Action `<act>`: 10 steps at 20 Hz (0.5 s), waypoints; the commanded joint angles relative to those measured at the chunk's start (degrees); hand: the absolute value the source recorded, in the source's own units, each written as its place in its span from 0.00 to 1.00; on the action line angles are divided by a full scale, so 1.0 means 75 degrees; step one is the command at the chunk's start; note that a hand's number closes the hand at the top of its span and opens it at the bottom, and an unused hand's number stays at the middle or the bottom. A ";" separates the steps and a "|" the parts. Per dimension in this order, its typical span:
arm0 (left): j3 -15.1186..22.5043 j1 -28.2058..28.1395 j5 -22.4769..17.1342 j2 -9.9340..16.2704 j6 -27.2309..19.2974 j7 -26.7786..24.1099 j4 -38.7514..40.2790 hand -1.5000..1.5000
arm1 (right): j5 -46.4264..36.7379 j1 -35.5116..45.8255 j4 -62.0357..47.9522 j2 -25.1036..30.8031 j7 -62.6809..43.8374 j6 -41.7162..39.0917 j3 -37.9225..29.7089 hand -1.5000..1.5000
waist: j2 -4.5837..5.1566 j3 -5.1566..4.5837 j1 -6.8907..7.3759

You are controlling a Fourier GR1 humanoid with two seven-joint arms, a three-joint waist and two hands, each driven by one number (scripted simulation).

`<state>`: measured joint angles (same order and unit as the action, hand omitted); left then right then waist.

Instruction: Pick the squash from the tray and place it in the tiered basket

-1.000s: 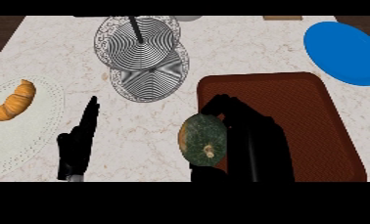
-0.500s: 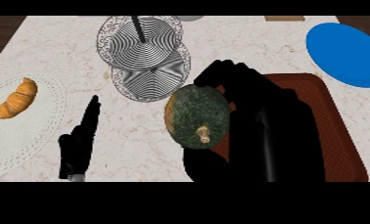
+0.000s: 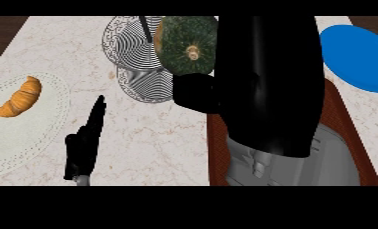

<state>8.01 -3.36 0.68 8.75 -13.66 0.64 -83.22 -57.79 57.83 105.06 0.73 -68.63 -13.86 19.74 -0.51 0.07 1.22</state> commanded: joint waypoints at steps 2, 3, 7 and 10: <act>0.0145 0.0156 0.0156 -0.0137 -0.0117 0.0495 0.0228 0.50 | 0.0375 0.1286 -0.1815 -0.0092 -0.1090 -0.0040 -0.0852 1.00 | 0.0096 -0.0031 0.0076; 0.0035 -0.0175 -0.0034 0.0063 0.0159 0.0331 0.0155 0.50 | 0.0454 0.1198 -0.1811 -0.0093 -0.1204 0.0089 -0.0655 1.00 | 0.0071 -0.0027 0.0075; 0.0080 -0.0103 0.0071 -0.0016 0.0037 0.0540 -0.0010 0.50 | 0.0953 0.1779 -0.2992 -0.0093 -0.0790 0.0414 -0.0723 1.00 | 0.0079 -0.0022 0.0095; -0.0317 0.0005 -0.0195 0.0259 0.0326 0.0440 0.0246 0.50 | 0.0982 0.2047 -0.3569 -0.0094 -0.0298 0.0314 -0.0940 1.00 | 0.0078 -0.0020 -0.0003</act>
<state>7.53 -3.33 0.50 9.13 -12.66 1.39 -83.78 -52.33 69.14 83.85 0.46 -65.11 -10.65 13.73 -0.11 0.16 1.68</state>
